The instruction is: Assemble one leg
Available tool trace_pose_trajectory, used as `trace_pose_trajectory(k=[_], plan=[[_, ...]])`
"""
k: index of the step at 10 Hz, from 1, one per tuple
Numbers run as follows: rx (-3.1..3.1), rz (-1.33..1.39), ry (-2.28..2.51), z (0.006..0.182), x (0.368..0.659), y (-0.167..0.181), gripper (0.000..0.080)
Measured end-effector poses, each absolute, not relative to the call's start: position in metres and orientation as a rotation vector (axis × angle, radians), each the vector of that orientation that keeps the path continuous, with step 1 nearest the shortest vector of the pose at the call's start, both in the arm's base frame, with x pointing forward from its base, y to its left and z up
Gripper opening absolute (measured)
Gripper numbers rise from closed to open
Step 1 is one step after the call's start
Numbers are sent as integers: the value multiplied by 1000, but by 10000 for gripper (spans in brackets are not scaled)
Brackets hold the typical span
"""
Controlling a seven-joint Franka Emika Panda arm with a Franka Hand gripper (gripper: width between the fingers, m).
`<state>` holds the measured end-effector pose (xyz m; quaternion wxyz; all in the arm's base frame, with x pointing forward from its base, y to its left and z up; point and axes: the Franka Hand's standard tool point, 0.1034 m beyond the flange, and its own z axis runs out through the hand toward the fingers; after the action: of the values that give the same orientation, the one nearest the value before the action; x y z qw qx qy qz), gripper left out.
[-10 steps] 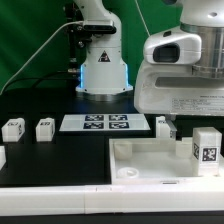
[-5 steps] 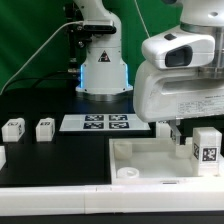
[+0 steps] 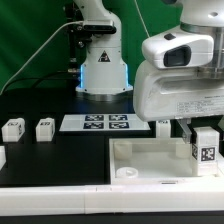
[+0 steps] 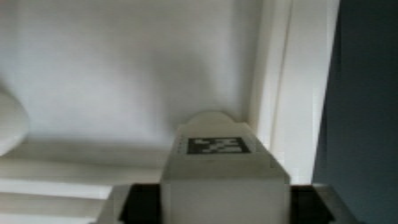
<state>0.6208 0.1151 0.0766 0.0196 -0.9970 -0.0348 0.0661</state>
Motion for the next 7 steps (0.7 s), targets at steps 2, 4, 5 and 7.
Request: trace_pose_trajectory(k=[2,4,5,7], plan=[[-3097,207,-20,77,621,116,291],[-3097,213,278,77,621,117,291],[-3093,214,357,77,620,117,292],[-3027,206,797,77,621,124,293]])
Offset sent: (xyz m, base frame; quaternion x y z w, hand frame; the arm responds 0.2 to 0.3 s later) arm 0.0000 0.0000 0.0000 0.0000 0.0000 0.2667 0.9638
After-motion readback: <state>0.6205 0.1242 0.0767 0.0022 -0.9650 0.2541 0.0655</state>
